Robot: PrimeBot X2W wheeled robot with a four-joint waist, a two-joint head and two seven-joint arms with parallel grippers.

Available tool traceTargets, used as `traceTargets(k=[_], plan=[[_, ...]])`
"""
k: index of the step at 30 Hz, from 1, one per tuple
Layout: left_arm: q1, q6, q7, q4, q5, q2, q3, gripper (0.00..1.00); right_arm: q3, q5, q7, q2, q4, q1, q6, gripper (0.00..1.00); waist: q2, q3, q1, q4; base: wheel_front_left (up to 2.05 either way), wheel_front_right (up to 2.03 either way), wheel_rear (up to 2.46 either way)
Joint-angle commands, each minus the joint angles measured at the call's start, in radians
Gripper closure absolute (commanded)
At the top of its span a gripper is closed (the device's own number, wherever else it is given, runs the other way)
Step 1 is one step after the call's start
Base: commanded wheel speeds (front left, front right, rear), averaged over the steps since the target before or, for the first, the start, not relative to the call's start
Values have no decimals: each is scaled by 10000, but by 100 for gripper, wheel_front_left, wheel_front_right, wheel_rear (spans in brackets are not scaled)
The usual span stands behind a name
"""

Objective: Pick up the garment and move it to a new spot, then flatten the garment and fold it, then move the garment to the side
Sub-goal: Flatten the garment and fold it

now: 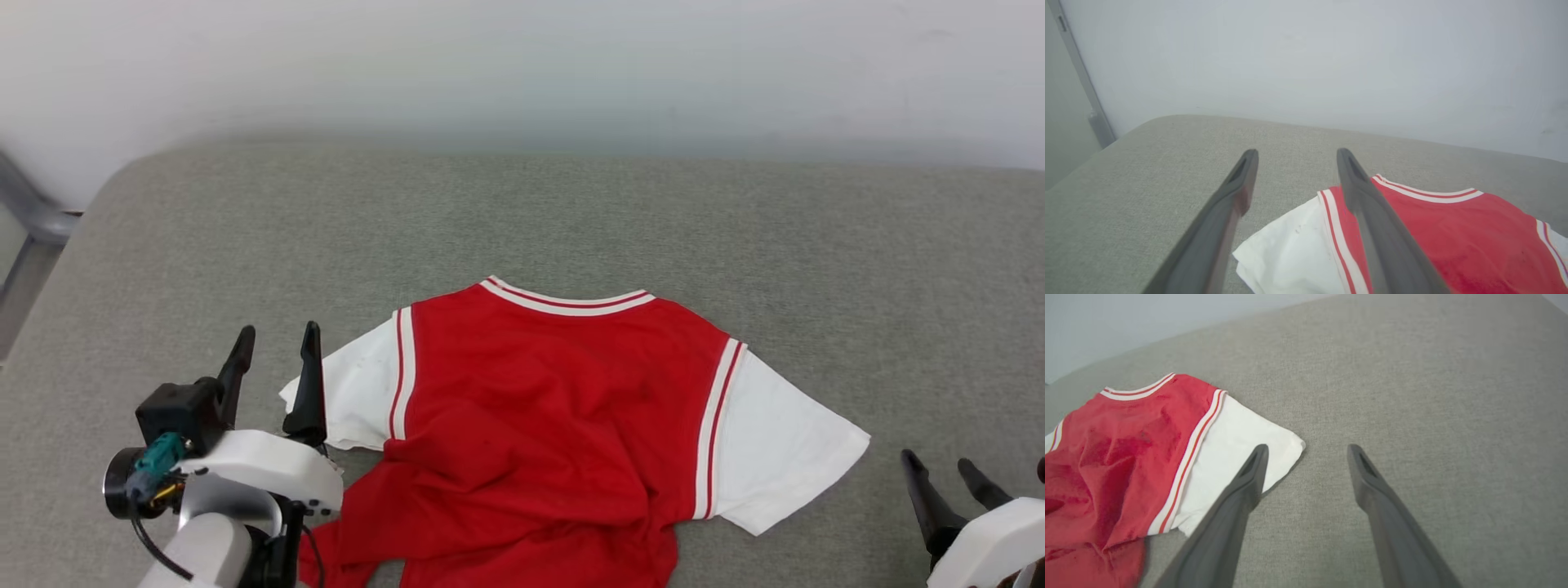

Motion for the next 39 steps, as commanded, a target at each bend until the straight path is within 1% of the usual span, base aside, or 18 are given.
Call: traceTargets(k=[1, 5, 9, 10, 13, 16, 22, 25, 26, 28, 31, 34, 37, 39], plan=[[363, 67, -48, -414, 355, -165, 154, 0, 53, 271, 371, -222, 111, -77, -7, 0, -1, -1, 0, 174, 0, 0, 0], [759, 21, -42, -1369, 1067, -430, 443, 0, 252, 720, 1548, -767, 557, -372, -7, 0, -1, 137, 0, 444, 0, 0, 0], [933, -97, -43, -1785, 1398, -663, 556, 0, 498, 1079, 2870, -1235, 1067, -822, -7, 0, -1, 402, 0, 710, 0, 0, 0], [920, -130, -43, -1896, 1476, -744, 557, 0, 608, 1017, 3066, -1432, 1123, -972, -7, 0, -1, 493, 0, 786, 0, 0, 0], [799, -201, -44, -2097, 1641, -963, 536, 0, 781, 1141, 3645, -1631, 1341, -1392, -7, 0, -1, 812, 0, 1013, 0, 0, 0], [633, -302, -44, -2170, 1738, -1176, 584, 0, 986, 1127, 3999, -1849, 1591, -1877, -7, 0, -1, 1122, 0, 1160, 0, 0, 0], [444, -558, -45, -1933, 1907, -1558, 711, 0, 1559, 1185, 4512, -1953, 2431, -2462, -7, 0, -1, 1598, 0, 1264, 0, 0, 0], [448, -670, -45, -1808, 1982, -1680, 825, 0, 1909, 1293, 4910, -1840, 2937, -2400, -6, 0, -1, 1741, 0, 1283, 0, 0, 0], [444, -682, -45, -1753, 1986, -1714, 891, 0, 2009, 1358, 5066, -1799, 3090, -2320, -6, 52, -1, 1764, 0, 1281, 0, 0, 0], [469, -731, -45, -1647, 1997, -1799, 966, 0, 2157, 1523, 5249, -1685, 3263, -2247, -4, 100, -1, 1792, 0, 1259, 0, 0, 0], [537, -831, -45, -1511, 2033, -1858, 1098, 0, 2254, 1634, 5225, -1701, 3256, -2288, -3, 100, -1, 1741, 0, 1194, 0, 0, 0], [571, -953, -44, -1248, 1900, -1823, 1151, 0, 2075, 1619, 4861, -1922, 3032, -2432, -6, 100, -1, 1577, 0, 1129, 0, 0, 0], [465, -1133, 304, -997, 1588, -1663, 1257, 0, 1701, 1470, 4337, -2126, 2615, -2569, -12, 100, -1, 1369, 0, 1042, 0, 0, 0], [303, -1304, 836, -789, 1236, -1513, 1335, 0, 1417, 1372, 4066, -2227, 2282, -2575, -12, 100, -1, 1235, 0, 984, 0, 0, 0]])
